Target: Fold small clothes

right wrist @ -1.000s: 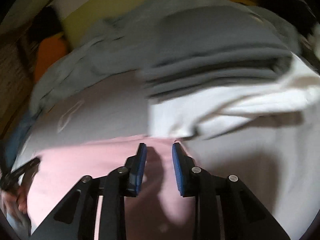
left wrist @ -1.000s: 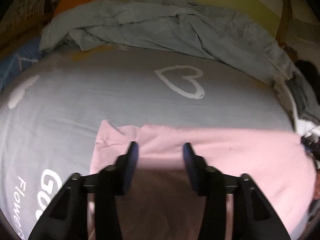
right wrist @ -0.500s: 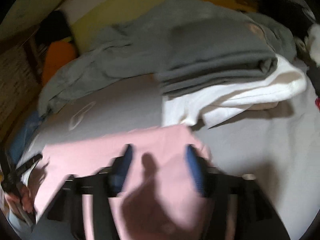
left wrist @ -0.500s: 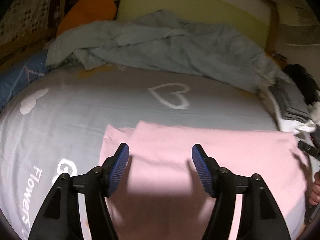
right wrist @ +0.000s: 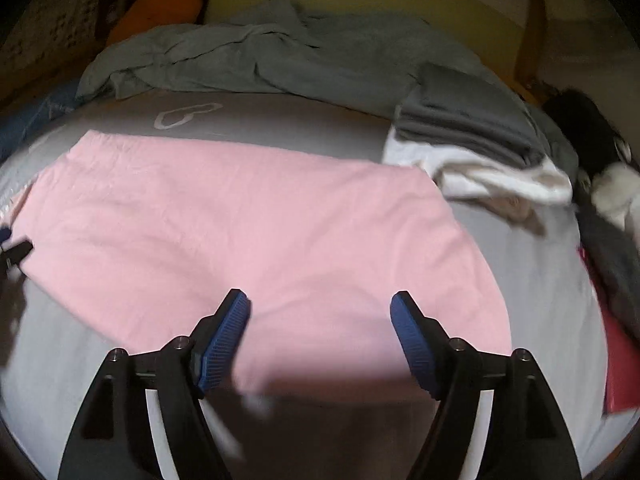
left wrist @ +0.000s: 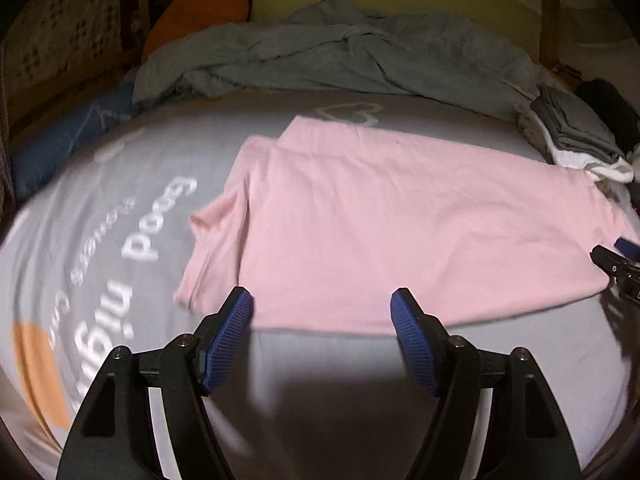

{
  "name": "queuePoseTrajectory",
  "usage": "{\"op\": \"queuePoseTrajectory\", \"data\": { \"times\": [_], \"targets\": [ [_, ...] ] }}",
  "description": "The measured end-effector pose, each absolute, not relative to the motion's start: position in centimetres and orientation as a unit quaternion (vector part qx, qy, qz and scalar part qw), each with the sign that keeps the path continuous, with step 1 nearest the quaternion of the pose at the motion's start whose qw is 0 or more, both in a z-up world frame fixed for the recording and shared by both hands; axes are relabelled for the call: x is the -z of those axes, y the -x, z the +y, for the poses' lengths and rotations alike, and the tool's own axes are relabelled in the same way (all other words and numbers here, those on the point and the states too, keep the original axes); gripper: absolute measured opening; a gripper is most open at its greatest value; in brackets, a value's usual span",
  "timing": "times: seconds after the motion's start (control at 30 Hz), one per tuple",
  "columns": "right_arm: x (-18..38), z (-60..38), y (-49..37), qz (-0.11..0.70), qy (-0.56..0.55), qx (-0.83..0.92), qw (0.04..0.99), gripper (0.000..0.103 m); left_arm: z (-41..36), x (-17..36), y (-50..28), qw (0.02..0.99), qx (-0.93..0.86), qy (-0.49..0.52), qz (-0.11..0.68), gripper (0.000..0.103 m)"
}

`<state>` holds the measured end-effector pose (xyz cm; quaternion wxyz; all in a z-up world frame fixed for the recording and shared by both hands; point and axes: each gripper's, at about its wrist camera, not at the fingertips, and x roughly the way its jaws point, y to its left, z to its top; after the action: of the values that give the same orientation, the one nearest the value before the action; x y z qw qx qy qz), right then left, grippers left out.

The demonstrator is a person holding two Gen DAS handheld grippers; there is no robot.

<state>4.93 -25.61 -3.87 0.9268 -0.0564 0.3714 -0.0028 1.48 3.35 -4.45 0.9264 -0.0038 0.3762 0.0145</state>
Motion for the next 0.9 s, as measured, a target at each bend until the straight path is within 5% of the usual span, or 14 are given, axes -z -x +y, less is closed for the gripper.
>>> {"op": "queuePoseTrajectory", "data": {
  "times": [0.33, 0.73, 0.87, 0.9],
  "targets": [
    [-0.1, -24.7, -2.4, 0.278, -0.040, -0.067, 0.957, 0.076, 4.8, 4.2, 0.4, 0.901, 0.063, 0.126, 0.411, 0.083],
    [1.9, -19.9, -1.2, 0.301, -0.013, -0.147, 0.942, 0.075, 8.2, 4.0, 1.1, 0.902, 0.022, 0.269, 0.336, 0.077],
    [0.8, -17.2, -2.3, 0.283, 0.014, -0.196, 0.939, 0.026, 8.2, 3.9, -0.4, 0.910, -0.018, 0.231, 0.344, 0.070],
    [0.7, -16.6, -2.8, 0.285, 0.015, -0.203, 0.937, 0.020, 8.4, 4.0, -0.7, 0.908, -0.025, 0.236, 0.345, 0.069]
  ]
}}
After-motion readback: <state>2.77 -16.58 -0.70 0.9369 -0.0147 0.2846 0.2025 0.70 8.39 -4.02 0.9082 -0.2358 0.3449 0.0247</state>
